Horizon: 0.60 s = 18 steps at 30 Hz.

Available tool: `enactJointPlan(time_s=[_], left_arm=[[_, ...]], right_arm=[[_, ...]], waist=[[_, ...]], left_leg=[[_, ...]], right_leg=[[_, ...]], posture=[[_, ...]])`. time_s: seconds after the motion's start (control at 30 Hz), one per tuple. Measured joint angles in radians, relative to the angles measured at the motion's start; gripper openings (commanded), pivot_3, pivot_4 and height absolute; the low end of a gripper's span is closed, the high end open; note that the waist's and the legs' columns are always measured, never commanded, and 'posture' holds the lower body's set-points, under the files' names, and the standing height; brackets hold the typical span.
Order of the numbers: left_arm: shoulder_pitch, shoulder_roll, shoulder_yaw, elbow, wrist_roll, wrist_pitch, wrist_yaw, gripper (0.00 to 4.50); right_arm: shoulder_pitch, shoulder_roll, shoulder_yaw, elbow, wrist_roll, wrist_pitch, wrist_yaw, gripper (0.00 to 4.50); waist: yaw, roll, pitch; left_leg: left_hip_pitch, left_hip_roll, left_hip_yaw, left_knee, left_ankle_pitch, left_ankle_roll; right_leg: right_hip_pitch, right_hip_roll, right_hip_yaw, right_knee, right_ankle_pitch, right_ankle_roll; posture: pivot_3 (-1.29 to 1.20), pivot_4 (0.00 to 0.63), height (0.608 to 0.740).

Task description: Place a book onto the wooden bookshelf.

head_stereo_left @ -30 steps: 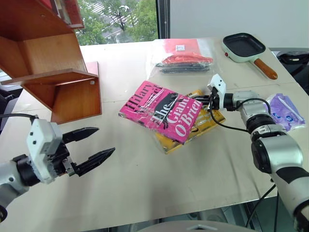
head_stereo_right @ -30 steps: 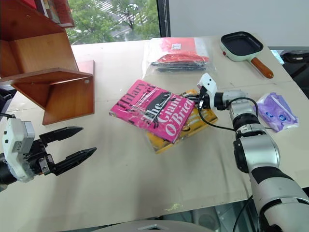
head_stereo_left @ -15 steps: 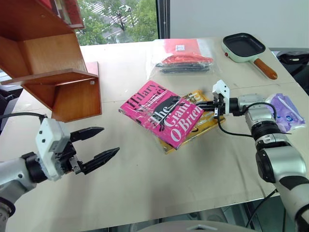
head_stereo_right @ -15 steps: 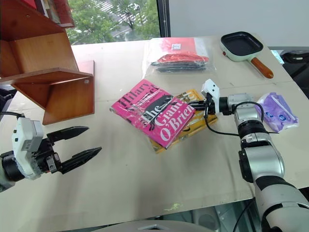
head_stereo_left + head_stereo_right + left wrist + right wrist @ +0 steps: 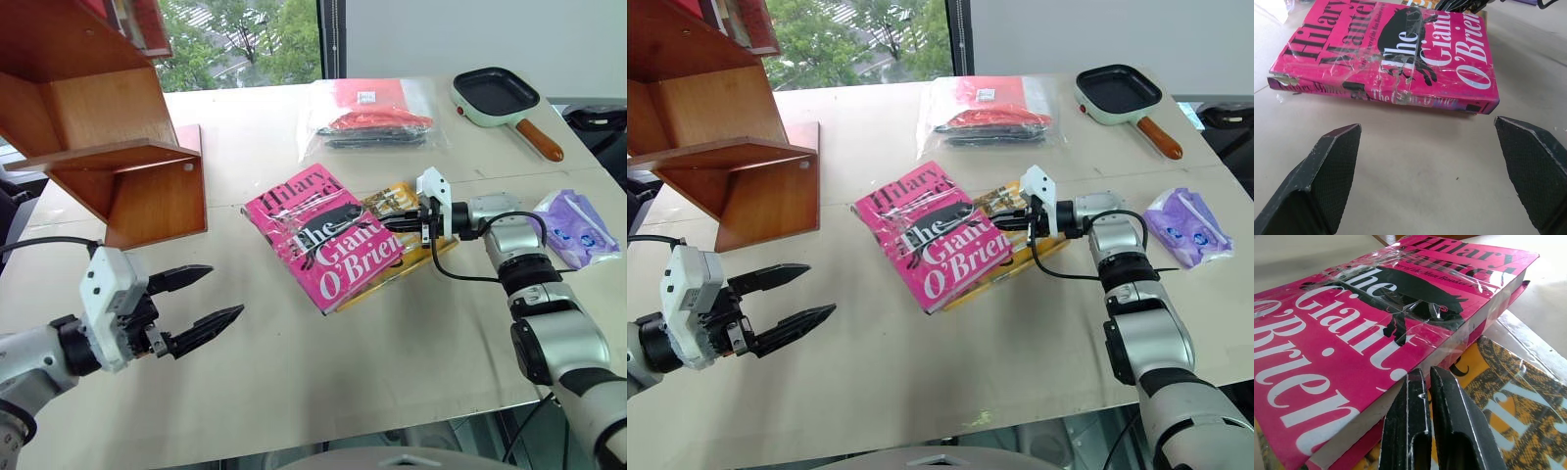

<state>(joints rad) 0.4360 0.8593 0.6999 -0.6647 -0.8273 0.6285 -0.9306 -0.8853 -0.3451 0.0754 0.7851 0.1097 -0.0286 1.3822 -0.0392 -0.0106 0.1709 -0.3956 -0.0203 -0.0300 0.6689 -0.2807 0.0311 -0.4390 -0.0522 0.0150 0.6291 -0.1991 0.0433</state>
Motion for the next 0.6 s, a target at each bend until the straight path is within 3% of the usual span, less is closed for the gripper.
enactJointPlan(time_s=[0.23,0.3,0.4,0.5,0.6], left_arm=[[0.007,-0.007,0.005,-0.021,-0.002,0.003,0.016,4.50],[0.005,-0.045,0.003,-0.026,-0.017,0.007,0.047,4.50],[-0.045,-0.177,-0.053,-0.021,-0.038,0.012,0.170,4.50],[-0.076,-0.284,-0.150,-0.009,-0.025,0.024,0.289,4.50],[-0.124,-0.436,-0.210,0.026,-0.079,0.048,0.445,4.50]], right_arm=[[0.001,-0.018,-0.001,0.006,0.007,-0.015,-0.015,0.04],[0.013,-0.062,-0.014,0.000,0.018,-0.023,-0.016,0.04],[0.062,-0.136,-0.060,-0.037,0.052,-0.043,-0.013,0.04],[0.122,-0.203,-0.095,-0.115,0.087,-0.036,0.006,0.72],[0.213,-0.286,-0.145,-0.292,0.192,0.095,0.035,2.18]], waist=[[0.001,0.000,0.000],[0.005,0.000,0.000],[0.016,0.000,-0.001],[0.024,0.000,-0.001],[0.029,-0.001,-0.002]], left_leg=[[0.000,0.000,0.000,0.000,0.000,0.000],[0.000,0.000,0.000,0.000,0.000,0.000],[0.000,-0.001,0.000,0.001,0.000,0.000],[0.000,-0.001,0.000,0.001,0.000,0.000],[0.000,0.000,-0.001,0.003,0.000,0.001]], right_leg=[[0.000,0.000,0.000,0.000,0.000,0.000],[0.000,-0.001,0.000,-0.001,0.000,0.000],[0.001,-0.001,0.000,-0.001,0.000,0.000],[0.001,-0.001,0.000,0.000,0.000,0.000],[0.001,-0.001,0.000,0.003,0.000,0.000]], posture=[[0.00,0.150,0.735],[0.00,0.150,0.735],[0.00,0.150,0.735],[0.00,0.150,0.735],[0.00,0.150,0.735]])
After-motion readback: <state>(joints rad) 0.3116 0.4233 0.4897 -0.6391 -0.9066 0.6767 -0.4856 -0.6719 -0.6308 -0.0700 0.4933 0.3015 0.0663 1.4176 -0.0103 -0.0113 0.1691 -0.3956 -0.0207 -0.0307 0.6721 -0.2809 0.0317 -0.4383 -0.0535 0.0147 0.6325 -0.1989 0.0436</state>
